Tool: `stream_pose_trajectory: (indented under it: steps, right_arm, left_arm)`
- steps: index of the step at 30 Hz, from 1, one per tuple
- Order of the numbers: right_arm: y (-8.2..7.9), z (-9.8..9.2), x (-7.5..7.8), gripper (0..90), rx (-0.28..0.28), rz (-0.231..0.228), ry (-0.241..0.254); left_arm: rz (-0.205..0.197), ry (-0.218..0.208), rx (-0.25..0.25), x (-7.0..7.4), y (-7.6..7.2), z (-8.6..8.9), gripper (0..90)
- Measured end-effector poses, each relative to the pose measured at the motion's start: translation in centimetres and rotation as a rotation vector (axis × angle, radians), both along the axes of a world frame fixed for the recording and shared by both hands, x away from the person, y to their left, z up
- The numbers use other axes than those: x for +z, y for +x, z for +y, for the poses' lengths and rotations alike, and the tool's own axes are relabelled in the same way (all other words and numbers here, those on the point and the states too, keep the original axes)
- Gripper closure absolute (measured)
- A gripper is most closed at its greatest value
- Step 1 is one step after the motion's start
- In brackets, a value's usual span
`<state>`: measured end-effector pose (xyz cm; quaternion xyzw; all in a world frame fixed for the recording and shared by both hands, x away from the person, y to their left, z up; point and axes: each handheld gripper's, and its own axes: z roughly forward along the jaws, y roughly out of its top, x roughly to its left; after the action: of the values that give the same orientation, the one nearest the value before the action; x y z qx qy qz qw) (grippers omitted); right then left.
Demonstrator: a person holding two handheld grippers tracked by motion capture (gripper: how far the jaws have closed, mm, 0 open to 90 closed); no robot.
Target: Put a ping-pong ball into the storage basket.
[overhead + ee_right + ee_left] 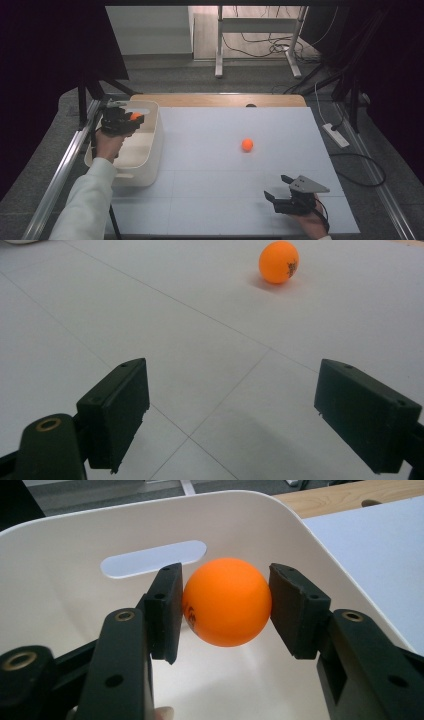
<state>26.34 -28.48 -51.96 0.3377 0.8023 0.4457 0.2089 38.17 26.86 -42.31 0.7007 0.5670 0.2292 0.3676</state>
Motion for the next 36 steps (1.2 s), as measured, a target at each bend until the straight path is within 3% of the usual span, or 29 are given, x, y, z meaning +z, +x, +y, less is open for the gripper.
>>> stream_pose_trajectory:
  steps: [8, 14, 18, 24, 36]
  right_arm:
    - [0.0, 0.0, 0.0, 14.2, 0.000, 0.004, 0.000]
    - [0.0, 0.1, -0.1, 14.2, 0.005, 0.004, 0.004]
    - [0.0, 0.1, 0.0, 14.2, 0.005, 0.004, -0.001]
    - [-0.1, 0.0, -0.1, 14.1, 0.003, 0.004, -0.001]
    - [-0.1, 0.0, -0.1, 14.2, 0.003, 0.007, 0.003]
  left_arm:
    - [-0.025, -0.019, 0.008, 0.5, -0.5, 0.4, 49.1]
    - [-0.068, -0.044, -0.010, 1.1, -0.9, 0.4, 35.2]
    - [-0.077, -0.069, -0.027, 1.4, -1.1, 0.2, 23.4]
    - [-0.111, -0.087, -0.034, 2.3, -1.8, 0.0, 16.4]
    - [-0.153, -0.131, -0.147, 3.7, -3.6, -0.7, 15.0]
